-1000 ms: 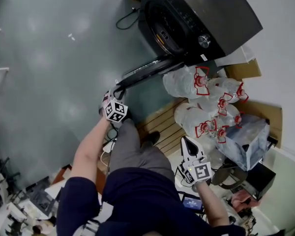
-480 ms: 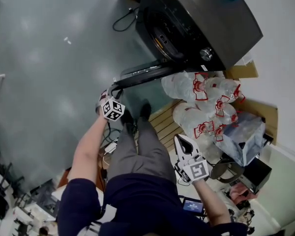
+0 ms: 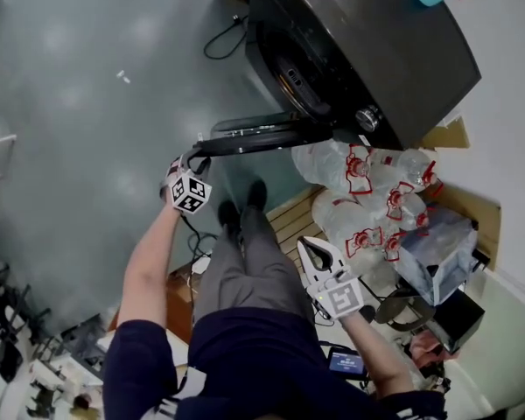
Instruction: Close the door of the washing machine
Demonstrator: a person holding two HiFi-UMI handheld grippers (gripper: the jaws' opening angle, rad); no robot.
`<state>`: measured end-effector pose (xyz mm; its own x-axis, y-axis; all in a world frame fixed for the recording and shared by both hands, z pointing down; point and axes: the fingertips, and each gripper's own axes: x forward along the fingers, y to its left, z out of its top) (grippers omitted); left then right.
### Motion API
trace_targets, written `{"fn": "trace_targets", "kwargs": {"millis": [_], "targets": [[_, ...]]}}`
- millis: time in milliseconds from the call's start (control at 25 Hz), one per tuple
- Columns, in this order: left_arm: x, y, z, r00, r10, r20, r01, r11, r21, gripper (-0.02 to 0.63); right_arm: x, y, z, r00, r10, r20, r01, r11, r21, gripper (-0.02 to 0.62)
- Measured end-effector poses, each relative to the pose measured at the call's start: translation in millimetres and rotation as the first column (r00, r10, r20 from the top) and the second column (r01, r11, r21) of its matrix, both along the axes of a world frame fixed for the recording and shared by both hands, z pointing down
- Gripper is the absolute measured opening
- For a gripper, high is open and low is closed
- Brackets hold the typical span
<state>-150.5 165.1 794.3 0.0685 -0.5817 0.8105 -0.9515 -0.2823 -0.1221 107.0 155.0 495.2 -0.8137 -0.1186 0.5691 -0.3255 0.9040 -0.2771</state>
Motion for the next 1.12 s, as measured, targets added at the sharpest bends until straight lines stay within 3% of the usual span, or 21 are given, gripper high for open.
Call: {"fn": "trace_targets", "kwargs": {"millis": [360,720,1120], "targets": [[-28,-31,1,0.999,0.041,0.018,-0.041,0.999,-0.03,0.133,-16,-45,11,0.998,-0.061,0.022,0.062,0.998,-0.023,0.02],[-62,-86,14,0.991,0.131,0.011,-0.131,0.991,-0.019,0.137,-49,-70,25,0.999,0.039,-0.012,-0.039,0.999,-0.017,0.02],[-97,-141,11,0.959,0.283,0.007,-0.283,0.959,-0.005,0.137,-139,-68,13,0.977,0.213,-0.012,-0.213,0.977,0.003,0.02]]}}
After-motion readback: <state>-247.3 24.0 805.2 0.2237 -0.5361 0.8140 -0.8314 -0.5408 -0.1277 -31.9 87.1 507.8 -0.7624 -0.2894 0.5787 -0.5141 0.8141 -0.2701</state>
